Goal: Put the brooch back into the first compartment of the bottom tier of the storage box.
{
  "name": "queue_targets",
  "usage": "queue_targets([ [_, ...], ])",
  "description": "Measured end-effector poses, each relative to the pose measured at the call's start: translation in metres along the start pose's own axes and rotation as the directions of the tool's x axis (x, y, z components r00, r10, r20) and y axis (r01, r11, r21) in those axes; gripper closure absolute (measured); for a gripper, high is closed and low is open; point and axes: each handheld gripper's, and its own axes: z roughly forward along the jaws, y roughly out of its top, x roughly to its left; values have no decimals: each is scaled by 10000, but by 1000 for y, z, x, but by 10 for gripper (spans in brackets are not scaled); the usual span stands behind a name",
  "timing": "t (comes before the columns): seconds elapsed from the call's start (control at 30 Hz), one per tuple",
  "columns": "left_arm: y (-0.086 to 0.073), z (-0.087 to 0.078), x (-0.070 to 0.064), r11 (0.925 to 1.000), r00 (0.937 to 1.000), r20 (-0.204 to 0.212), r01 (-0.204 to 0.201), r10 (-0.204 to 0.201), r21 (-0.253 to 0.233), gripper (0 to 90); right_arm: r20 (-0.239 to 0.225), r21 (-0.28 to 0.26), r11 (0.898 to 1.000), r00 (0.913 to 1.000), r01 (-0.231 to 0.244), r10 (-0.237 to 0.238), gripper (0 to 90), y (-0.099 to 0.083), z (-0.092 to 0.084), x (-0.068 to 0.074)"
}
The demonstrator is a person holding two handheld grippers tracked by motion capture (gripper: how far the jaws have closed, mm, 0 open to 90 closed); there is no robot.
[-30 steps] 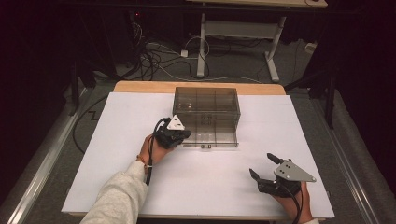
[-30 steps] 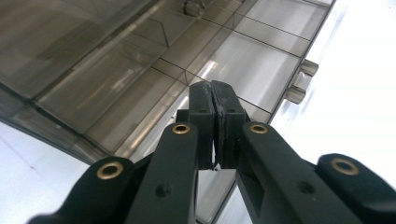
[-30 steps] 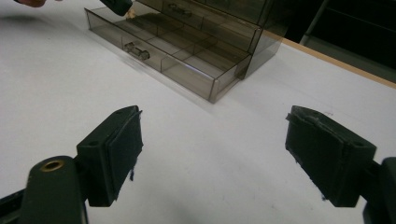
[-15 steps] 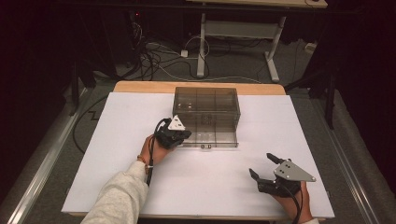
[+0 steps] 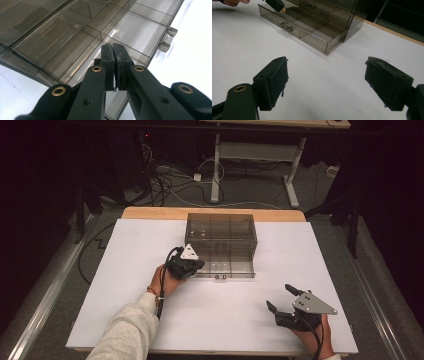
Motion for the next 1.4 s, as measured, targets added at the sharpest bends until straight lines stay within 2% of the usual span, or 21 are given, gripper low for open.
queue_targets([
  [0.03, 0, 0, 0, 10000, 10000, 5, 29, -29, -13, 856, -13, -18, 10000, 10000, -10, 10, 187, 0, 0, 0],
  [0.07, 0, 0, 0, 10000, 10000, -20, 55, -55, -22, 818, -5, -1, 10000, 10000, -9, 9, 187, 0, 0, 0],
  [0.37, 0, -5, 1, 9993, 9999, -98, 62, -66, -360, 812, -12, -7, 10000, 10000, -1, 1, 187, 0, 0, 0],
  [0.4, 0, -6, 1, 9993, 9999, -140, 23, -28, -375, 777, -11, -7, 10000, 10000, -6, 6, 187, 0, 0, 0],
  [0.47, 0, -8, 1, 9986, 9999, -134, 21, -29, -532, 778, -3, 6, 10000, 10000, -17, 17, 187, 0, 0, 0],
  [0.63, 2, -13, -1, 9972, 9984, -540, -232, 194, -704, 769, -36, 14, 10000, 10000, 27, -27, 187, -1, 1, 0],
  [0.83, 0, -18, -6, 9938, 9955, -848, -498, 413, -998, 682, -86, 99, 9999, 10000, -38, 39, 187, -2, 3, 1],
  [0.9, -1, -20, -8, 9919, 9948, -913, -560, 457, -1142, 679, -98, 113, 9999, 10000, 2, -1, 187, -2, 3, 2],
  [1.03, -1, -22, -11, 9890, 9954, -872, -520, 401, -1387, 610, -156, 158, 9998, 9998, 88, -86, 187, -2, 5, 3],
  [1.13, -1, -23, -13, 9882, 9924, -1185, -513, 343, -1440, 496, -178, 165, 9998, 9998, 70, -67, 187, -2, 6, 3],
  [1.4, -1, -28, -18, 9833, 9898, -1396, -530, 286, -1741, 219, -254, 118, 9998, 9995, 190, -186, 187, -2, 5, 4],
])
